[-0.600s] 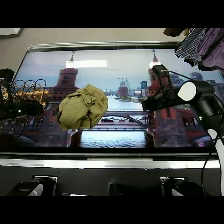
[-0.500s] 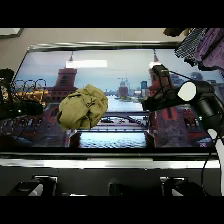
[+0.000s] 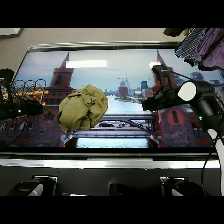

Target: Fold the clothes and pants, and hang the long-sleeved shirts on hangers.

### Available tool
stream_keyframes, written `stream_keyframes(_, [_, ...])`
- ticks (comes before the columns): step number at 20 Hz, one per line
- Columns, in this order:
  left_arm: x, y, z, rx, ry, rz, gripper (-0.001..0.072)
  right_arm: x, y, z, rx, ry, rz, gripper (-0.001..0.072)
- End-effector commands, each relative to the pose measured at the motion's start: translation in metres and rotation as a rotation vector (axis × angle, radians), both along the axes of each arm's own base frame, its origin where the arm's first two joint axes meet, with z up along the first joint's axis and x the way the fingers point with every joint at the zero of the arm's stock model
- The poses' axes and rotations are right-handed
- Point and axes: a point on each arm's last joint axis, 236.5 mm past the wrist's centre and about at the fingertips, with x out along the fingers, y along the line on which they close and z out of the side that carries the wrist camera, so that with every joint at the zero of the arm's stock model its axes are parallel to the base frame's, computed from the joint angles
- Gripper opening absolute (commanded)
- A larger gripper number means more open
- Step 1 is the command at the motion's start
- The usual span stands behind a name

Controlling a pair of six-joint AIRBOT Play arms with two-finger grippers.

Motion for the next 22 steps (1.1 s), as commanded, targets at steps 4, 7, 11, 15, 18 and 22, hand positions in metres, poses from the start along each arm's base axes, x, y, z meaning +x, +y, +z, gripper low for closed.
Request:
stream_keyframes(4, [0.003, 0.005, -0.004, -0.065, 0.023, 0.096, 0.072, 0.0, 0.0, 0.0, 0.0, -0.001, 0.003, 0.0021])
stream_keyframes(7, [0.012, 0.033, -0.029, -0.153, 0.108, 0.286, 0.072, 0.0, 0.001, 0.001, 0.001, -0.003, 0.002, 0.0021])
stream_keyframes(11, [0.039, 0.062, -0.083, -0.358, 0.222, 0.405, 0.072, 0.0, 0.001, 0.0, 0.001, -0.001, 0.002, 0.0021])
stream_keyframes(15, [0.076, 0.046, -0.136, -0.593, 0.276, 0.362, 0.072, 0.0, 0.002, 0.001, 0.01, -0.003, 0.002, 0.0021])
stream_keyframes(18, [0.09, 0.03, -0.169, -0.66, 0.311, 0.346, 0.072, 0.0, 0.002, 0.001, 0.01, -0.003, 0.002, 0.0022])
stream_keyframes(22, [0.099, 0.026, -0.201, -0.652, 0.328, 0.39, 0.072, 0.002, 0.006, 0.001, 0.029, -0.003, -0.001, 0.0364])
